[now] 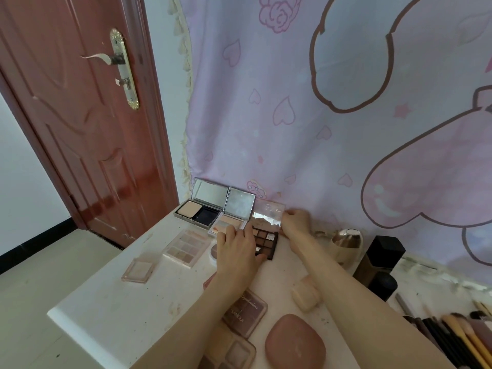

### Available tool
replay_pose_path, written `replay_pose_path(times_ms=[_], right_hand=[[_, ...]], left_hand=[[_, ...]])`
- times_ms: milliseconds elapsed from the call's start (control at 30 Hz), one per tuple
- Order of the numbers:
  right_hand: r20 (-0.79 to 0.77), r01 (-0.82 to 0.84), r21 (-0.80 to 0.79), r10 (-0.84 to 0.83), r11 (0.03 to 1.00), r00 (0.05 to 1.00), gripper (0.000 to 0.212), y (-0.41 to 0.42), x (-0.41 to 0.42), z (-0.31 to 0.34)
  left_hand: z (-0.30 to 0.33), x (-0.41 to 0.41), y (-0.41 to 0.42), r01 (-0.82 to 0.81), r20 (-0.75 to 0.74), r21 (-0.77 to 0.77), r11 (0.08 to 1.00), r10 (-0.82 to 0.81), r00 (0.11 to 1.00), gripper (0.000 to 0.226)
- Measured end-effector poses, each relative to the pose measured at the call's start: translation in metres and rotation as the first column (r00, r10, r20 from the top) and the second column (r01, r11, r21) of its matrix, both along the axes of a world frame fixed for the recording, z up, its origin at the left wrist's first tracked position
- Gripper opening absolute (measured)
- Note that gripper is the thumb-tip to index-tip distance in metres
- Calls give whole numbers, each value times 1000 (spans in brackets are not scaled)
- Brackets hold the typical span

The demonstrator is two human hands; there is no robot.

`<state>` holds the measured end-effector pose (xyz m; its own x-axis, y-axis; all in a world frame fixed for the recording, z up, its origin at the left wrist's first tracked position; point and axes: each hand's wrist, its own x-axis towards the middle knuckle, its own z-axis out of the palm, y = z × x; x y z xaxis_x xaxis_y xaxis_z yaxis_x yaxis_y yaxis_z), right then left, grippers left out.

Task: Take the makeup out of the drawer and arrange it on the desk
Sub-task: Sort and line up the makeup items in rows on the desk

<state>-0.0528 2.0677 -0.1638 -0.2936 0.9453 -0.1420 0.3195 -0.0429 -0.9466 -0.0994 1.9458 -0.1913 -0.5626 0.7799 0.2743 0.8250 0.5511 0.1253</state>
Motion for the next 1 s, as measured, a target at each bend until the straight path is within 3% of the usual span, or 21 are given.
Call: replay_pose_path(times_ms=[233,333,467,567,767,867,933,1000], right_hand=[[38,-38,33,37,999,999,16,-3,5,-9],[89,-58,58,53,997,995,26,-6,8,-8],[141,-91,171,67,981,988,13,-19,12,-3],[169,-153,286,108,946,980,27,-37,15,3],[320,-481,508,362,715,876,27,-87,16,7],[529,-703,508,464,498,711,34,-109,12,-4],[691,-819,452,441,355,572,41,-119,10,-15],[779,-870,398,395,290,488,49,-125,10,-24]], left_hand=[[0,-5,1,5,-43,-24,1000,-6,999,51],[3,-6,-2,5,-33,-14,1000,-5,999,51],[8,-9,-20,42,4,64,997,-42,999,52],[12,-24,-44,28,11,125,992,-30,999,45],[16,-68,-96,-142,59,-3,990,142,988,51],[11,-77,-109,-151,79,-102,983,159,984,58],[8,-80,-112,-140,95,-125,982,152,984,61],[6,-81,-111,-126,116,-137,982,142,983,63]])
